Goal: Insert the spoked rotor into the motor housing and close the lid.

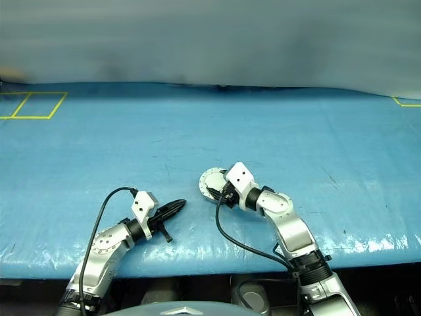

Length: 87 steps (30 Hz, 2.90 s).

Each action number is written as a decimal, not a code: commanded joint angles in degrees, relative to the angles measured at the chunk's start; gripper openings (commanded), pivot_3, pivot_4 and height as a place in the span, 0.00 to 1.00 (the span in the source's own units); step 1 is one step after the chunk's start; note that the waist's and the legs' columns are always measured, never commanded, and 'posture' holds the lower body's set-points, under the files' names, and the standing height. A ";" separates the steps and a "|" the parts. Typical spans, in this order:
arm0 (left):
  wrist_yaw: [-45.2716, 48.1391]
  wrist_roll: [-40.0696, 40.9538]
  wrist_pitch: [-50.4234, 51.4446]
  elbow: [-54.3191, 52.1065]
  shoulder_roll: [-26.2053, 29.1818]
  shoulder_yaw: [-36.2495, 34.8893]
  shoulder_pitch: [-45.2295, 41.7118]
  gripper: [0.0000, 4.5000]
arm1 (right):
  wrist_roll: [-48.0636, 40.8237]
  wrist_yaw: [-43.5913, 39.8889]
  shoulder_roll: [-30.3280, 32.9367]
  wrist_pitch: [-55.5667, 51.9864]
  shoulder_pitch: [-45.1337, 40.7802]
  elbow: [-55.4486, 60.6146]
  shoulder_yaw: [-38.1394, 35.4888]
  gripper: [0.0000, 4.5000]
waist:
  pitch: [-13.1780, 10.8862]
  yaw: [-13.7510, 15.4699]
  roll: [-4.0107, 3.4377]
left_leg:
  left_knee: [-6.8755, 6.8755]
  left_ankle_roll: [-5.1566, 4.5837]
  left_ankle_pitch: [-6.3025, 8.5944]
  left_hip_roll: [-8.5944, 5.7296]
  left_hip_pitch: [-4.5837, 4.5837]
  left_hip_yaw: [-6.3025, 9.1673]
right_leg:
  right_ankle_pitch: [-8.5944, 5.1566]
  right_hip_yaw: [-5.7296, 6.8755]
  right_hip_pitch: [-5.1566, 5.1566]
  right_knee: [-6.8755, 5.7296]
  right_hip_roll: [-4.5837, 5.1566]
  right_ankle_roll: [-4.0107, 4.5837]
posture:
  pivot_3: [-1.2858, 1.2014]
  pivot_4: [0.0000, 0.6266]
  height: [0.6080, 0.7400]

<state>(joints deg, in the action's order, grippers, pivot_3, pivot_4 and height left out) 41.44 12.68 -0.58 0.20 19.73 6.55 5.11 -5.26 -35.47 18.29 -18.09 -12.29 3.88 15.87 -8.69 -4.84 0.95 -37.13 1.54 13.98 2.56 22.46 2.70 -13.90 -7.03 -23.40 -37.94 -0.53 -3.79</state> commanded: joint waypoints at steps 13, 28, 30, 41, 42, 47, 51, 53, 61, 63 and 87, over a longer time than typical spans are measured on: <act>1.29 7.14 -1.08 -2.26 -3.52 -4.03 -6.32 0.01 | 0.17 -4.95 1.31 -4.50 3.87 0.55 4.81 0.67 | 0.10 0.02 0.15 | 0.07 0.00 0.00 0.03 0.01 0.02 | -0.01 0.03 0.00 0.03 -0.03 0.04 | 0.52 0.24 1.00; 10.81 0.20 3.19 8.54 1.10 4.90 -16.95 0.01 | 1.23 -2.86 0.57 -4.07 4.33 0.99 3.98 0.67 | 0.12 -0.02 0.15 | 0.13 -0.02 0.04 0.04 0.00 0.08 | -0.02 0.06 0.01 0.05 -0.08 -0.02 | 0.52 0.24 1.00; 11.02 -0.62 2.82 8.98 1.26 5.28 -16.84 0.01 | 1.25 -2.77 0.54 -4.03 4.29 0.97 3.98 0.67 | 0.12 -0.01 0.15 | 0.11 -0.02 0.04 0.03 0.00 0.07 | -0.05 0.05 0.02 0.06 -0.07 0.04 | 0.52 0.24 1.00; 11.14 -0.90 2.42 8.89 0.80 5.22 -14.86 0.01 | 1.45 -2.71 0.27 -3.76 3.58 0.45 3.93 0.67 | 0.16 0.01 0.16 | 0.11 -0.02 0.04 0.03 -0.02 0.08 | -0.05 0.05 0.05 0.05 -0.07 0.05 | 0.52 0.24 1.00; 11.15 -0.87 2.56 8.76 0.84 5.22 -14.59 0.01 | 1.49 -2.72 0.27 -3.73 3.53 0.41 3.93 0.67 | 0.17 0.01 0.15 | 0.11 -0.02 0.04 0.03 -0.02 0.08 | -0.05 0.05 0.05 0.05 -0.07 0.05 | 0.52 0.24 1.00; 11.02 -1.61 2.54 8.78 1.22 5.39 -14.07 0.01 | 1.64 -2.81 0.20 -3.63 3.20 0.12 3.93 0.67 | 0.24 0.12 0.16 | 0.10 -0.02 0.03 0.03 -0.03 0.08 | -0.06 0.05 0.06 0.05 -0.06 0.06 | 0.52 0.24 1.00; 10.62 -2.33 2.26 9.15 1.26 5.48 -14.25 0.01 | 1.71 -2.89 0.07 -3.58 2.95 -0.09 3.98 0.67 | 0.25 0.11 0.15 | 0.08 -0.01 0.03 0.03 -0.04 0.07 | -0.06 0.04 0.08 0.05 -0.06 0.06 | 0.52 0.24 1.00; 10.44 -2.53 2.05 9.47 1.03 5.43 -14.58 0.01 | 1.67 -2.91 0.01 -3.60 2.83 -0.15 3.96 0.67 | 0.26 0.11 0.15 | 0.08 -0.01 0.03 0.03 -0.06 0.07 | -0.06 0.04 0.09 0.05 -0.06 0.06 | 0.52 0.24 1.00; 9.68 -2.94 1.18 10.43 -0.23 5.68 -15.59 0.00 | -4.08 -6.65 -0.11 -3.28 3.72 4.22 1.60 0.99 | 0.23 0.22 0.16 | 0.11 -0.01 0.04 0.02 -0.50 0.07 | -0.09 0.04 0.58 0.13 -0.04 0.10 | 0.52 0.24 1.00; 9.65 -2.92 1.09 10.48 -0.27 5.72 -15.57 0.00 | -6.55 -7.25 -0.59 -3.04 4.17 6.21 -0.07 0.99 | 0.21 0.36 0.14 | 0.12 -0.01 0.04 0.01 -0.49 0.07 | -0.10 0.04 0.57 0.14 -0.02 0.10 | 0.52 0.24 1.00; 9.50 -2.83 0.23 10.90 -0.73 6.18 -15.37 0.00 | -40.82 7.83 -5.46 -40.36 6.16 11.48 -30.24 0.99 | -0.05 1.27 -0.07 | 0.11 0.00 0.04 -0.08 0.27 0.11 | -0.07 0.04 -0.09 0.16 0.05 -0.01 | 0.52 0.24 1.00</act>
<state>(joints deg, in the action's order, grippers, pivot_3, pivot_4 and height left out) 51.11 11.14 -0.67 9.76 19.26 11.70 -10.64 -41.14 -27.33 13.10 -55.51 -6.35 13.07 -12.53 -8.73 -3.56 0.88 -37.03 1.54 14.02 2.48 22.72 2.82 -13.97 -6.99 -23.48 -37.78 -0.49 -3.79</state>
